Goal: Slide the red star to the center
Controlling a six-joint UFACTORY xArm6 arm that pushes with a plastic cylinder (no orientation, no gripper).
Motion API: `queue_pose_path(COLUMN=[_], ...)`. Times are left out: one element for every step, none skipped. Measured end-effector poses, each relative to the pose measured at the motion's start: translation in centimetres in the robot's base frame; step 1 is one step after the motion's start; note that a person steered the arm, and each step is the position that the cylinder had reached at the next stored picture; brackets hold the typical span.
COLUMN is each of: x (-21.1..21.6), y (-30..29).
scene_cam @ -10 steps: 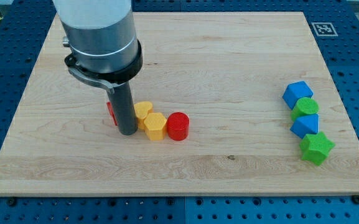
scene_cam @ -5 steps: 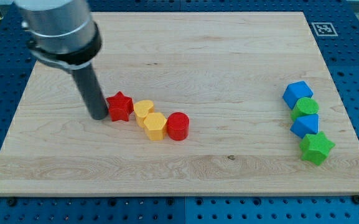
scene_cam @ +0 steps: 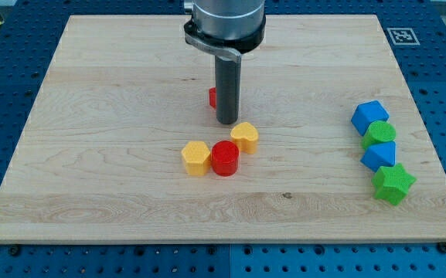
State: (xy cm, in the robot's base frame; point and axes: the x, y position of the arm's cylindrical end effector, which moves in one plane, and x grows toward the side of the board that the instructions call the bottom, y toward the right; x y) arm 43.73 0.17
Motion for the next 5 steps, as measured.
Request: queue_pose_path(x=[-1.9, -3.3, -3.5, -5.0, -6.2], y=[-0.6, -1.8, -4.7, -6.4, -6.0])
